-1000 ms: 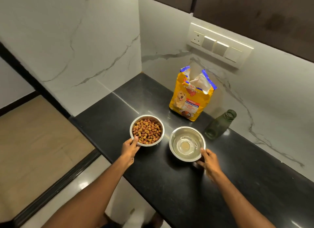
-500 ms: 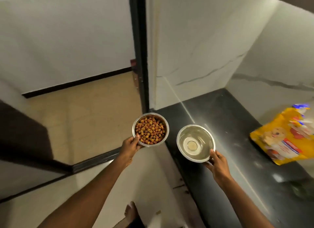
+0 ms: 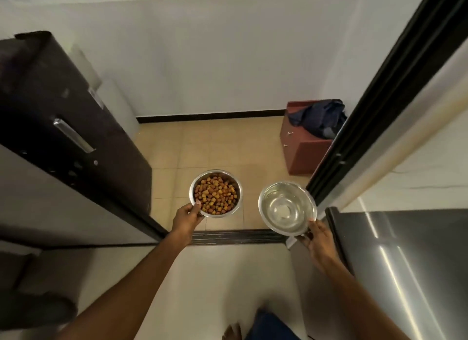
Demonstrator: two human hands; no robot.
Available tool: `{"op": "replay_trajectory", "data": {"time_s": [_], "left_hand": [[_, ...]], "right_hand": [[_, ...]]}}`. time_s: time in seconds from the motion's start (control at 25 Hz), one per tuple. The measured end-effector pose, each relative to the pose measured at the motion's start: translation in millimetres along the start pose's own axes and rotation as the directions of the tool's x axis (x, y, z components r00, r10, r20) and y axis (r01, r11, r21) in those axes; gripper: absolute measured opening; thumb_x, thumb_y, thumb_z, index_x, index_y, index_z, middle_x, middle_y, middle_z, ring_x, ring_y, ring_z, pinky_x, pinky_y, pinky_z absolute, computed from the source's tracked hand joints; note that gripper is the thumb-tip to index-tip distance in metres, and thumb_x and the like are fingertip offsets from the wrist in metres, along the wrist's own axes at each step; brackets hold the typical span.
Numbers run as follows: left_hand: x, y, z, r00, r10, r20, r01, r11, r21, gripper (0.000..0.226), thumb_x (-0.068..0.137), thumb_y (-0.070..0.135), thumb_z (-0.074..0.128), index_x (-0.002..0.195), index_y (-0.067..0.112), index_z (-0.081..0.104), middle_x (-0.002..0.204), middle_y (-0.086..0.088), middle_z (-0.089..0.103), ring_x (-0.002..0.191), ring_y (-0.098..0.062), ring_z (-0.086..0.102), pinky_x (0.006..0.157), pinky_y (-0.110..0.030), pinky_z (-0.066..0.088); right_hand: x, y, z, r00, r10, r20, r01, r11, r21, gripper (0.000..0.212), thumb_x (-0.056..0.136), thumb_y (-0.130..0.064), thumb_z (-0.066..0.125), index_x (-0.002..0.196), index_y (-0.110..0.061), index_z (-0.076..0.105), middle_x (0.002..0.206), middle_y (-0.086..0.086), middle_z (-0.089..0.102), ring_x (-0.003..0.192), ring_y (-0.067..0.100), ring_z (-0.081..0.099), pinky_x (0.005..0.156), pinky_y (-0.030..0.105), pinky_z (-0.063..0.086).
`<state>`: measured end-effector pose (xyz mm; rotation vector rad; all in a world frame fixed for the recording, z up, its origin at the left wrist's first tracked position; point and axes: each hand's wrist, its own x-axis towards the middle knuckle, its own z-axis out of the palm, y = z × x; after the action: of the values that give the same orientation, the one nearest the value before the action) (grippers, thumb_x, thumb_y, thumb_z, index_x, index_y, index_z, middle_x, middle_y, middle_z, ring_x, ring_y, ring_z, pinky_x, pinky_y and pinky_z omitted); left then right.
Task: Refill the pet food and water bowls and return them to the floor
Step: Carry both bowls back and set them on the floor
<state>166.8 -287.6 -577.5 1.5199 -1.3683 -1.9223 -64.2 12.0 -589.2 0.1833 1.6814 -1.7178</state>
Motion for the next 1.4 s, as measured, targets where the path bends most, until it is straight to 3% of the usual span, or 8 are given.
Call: {"op": "replay_trajectory", "data": {"time_s": [0.16, 0.48, 0.64, 0.8, 0.96, 1.04, 1.2, 1.4], "left_hand": [[45.6, 15.4, -19.2, 0.997, -0.021, -0.081, 0.017, 0.999, -0.039, 0.033, 0.109, 0.018, 0.057, 0.128, -0.007, 0.066, 0.122, -0.022, 0.072, 0.117, -0.03, 0.069, 0.106, -0.037, 0.054], [166.6, 54.0, -13.7, 0.993, -0.031, -0.114, 0.025, 0.998, -0.05, 0.027, 0.108, 0.03, 0.059, 0.114, 0.008, 0.073, 0.12, -0.019, 0.076, 0.117, -0.032, 0.073, 0.106, -0.042, 0.057], [218.5, 71.9, -2.5, 0.987, -0.038, -0.155, 0.033, 0.999, -0.03, 0.028, 0.108, 0.029, 0.059, 0.114, 0.006, 0.074, 0.121, -0.021, 0.075, 0.122, -0.036, 0.071, 0.104, -0.041, 0.057], [269.9, 103.0, 16.7, 0.979, -0.056, -0.196, 0.057, 0.998, 0.0, 0.037, 0.109, 0.032, 0.057, 0.129, 0.003, 0.068, 0.125, -0.018, 0.072, 0.119, -0.031, 0.07, 0.104, -0.044, 0.058], [337.7, 118.2, 39.4, 0.971, -0.076, -0.226, 0.074, 0.997, -0.017, 0.039, 0.108, 0.032, 0.059, 0.131, 0.001, 0.068, 0.129, -0.018, 0.071, 0.118, -0.03, 0.07, 0.101, -0.038, 0.058], [383.6, 112.9, 51.6, 0.964, -0.089, -0.25, 0.086, 0.996, -0.023, 0.039, 0.108, 0.032, 0.06, 0.129, 0.0, 0.069, 0.128, -0.018, 0.071, 0.115, -0.028, 0.071, 0.099, -0.036, 0.059], [481.5, 86.4, 72.7, 0.966, -0.084, -0.243, 0.08, 0.996, -0.028, 0.035, 0.107, 0.031, 0.061, 0.124, 0.002, 0.072, 0.127, -0.015, 0.072, 0.116, -0.027, 0.071, 0.094, -0.032, 0.059], [642.3, -15.7, 104.2, 0.975, -0.154, -0.158, 0.155, 0.988, -0.004, 0.03, 0.11, 0.027, 0.056, 0.121, 0.004, 0.072, 0.119, -0.011, 0.073, 0.113, -0.019, 0.07, 0.102, -0.038, 0.057]], "right_hand": [[39.8, -6.6, 66.4, 0.997, 0.046, 0.062, -0.045, 0.999, -0.014, 0.022, 0.113, -0.017, 0.051, 0.115, -0.006, 0.07, 0.11, 0.017, 0.075, 0.105, 0.029, 0.072, 0.068, 0.028, 0.067], [168.2, -31.4, 147.9, 0.992, 0.091, 0.082, -0.09, 0.996, -0.022, 0.024, 0.11, -0.018, 0.055, 0.125, -0.004, 0.069, 0.131, 0.028, 0.07, 0.128, 0.042, 0.066, 0.071, 0.03, 0.067], [219.3, -60.3, 176.8, 0.994, 0.086, 0.066, -0.083, 0.996, -0.042, 0.063, 0.084, -0.056, 0.083, 0.123, -0.008, 0.072, 0.12, 0.016, 0.077, 0.118, 0.032, 0.073, 0.075, 0.033, 0.066], [278.5, -86.1, 203.5, 0.995, 0.084, 0.052, -0.082, 0.996, -0.034, 0.025, 0.109, -0.025, 0.059, 0.12, -0.006, 0.071, 0.125, 0.02, 0.073, 0.124, 0.038, 0.069, 0.077, 0.034, 0.067], [330.9, -93.0, 225.6, 0.997, 0.074, 0.022, -0.075, 0.997, 0.022, 0.026, 0.11, -0.022, 0.057, 0.124, -0.007, 0.072, 0.126, 0.019, 0.075, 0.122, 0.034, 0.071, 0.079, 0.035, 0.066], [364.5, -84.0, 236.4, 0.997, 0.083, 0.006, -0.083, 0.996, 0.037, 0.025, 0.106, -0.026, 0.062, 0.121, -0.009, 0.073, 0.12, 0.015, 0.076, 0.117, 0.029, 0.072, 0.076, 0.032, 0.066], [446.6, -43.9, 254.9, 0.995, 0.073, -0.074, -0.072, 0.997, 0.014, 0.06, 0.082, -0.046, 0.075, 0.122, -0.001, 0.07, 0.113, 0.013, 0.075, 0.108, 0.026, 0.073, 0.074, 0.03, 0.067], [596.9, 79.6, 252.8, 0.982, 0.104, -0.16, -0.108, 0.994, -0.017, 0.026, 0.11, -0.016, 0.055, 0.127, 0.001, 0.067, 0.112, 0.012, 0.076, 0.11, 0.026, 0.073, 0.076, 0.028, 0.066]]}}
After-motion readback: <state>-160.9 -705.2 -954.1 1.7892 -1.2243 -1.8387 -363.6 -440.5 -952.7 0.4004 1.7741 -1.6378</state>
